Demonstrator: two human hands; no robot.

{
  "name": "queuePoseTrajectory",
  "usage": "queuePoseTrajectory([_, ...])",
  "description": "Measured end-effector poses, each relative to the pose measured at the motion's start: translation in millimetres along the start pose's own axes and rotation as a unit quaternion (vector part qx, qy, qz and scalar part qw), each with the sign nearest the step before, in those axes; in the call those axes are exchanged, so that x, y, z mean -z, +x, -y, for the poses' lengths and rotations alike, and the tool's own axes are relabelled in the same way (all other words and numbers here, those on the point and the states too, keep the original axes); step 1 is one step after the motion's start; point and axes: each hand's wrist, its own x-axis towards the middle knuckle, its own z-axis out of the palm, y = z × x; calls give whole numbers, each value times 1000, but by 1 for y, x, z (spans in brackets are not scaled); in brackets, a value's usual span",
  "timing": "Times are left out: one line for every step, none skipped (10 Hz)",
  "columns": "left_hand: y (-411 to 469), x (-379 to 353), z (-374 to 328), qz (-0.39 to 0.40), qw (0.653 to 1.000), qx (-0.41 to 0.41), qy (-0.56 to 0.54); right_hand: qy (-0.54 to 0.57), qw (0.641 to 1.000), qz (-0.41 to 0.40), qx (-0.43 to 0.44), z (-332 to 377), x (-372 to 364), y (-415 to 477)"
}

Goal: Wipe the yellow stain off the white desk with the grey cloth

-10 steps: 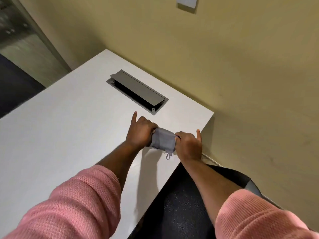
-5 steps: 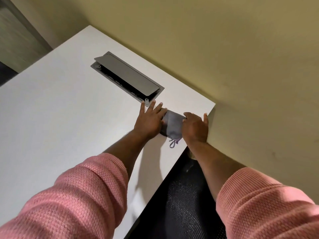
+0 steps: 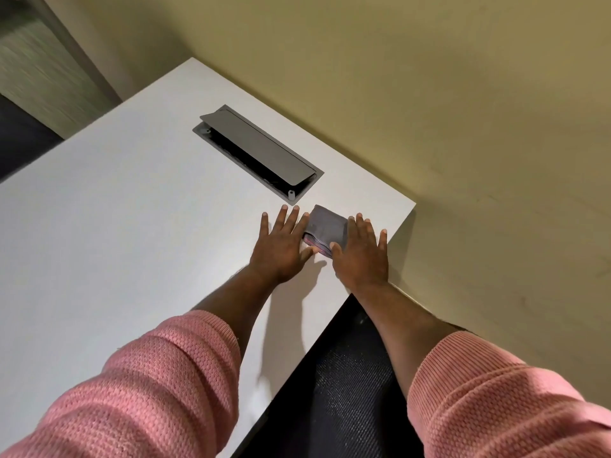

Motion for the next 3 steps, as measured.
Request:
queuePoseTrajectory([-18, 6, -1, -9, 1000, 4, 7, 11, 1000, -20, 15, 9, 3, -20])
queuePoseTrajectory([-57, 16, 3, -23, 1000, 19, 8, 8, 999, -16, 33, 27, 15, -56])
queuePoseTrajectory([-90, 23, 6, -50, 999, 18, 10, -25, 998, 22, 47, 42, 24, -82])
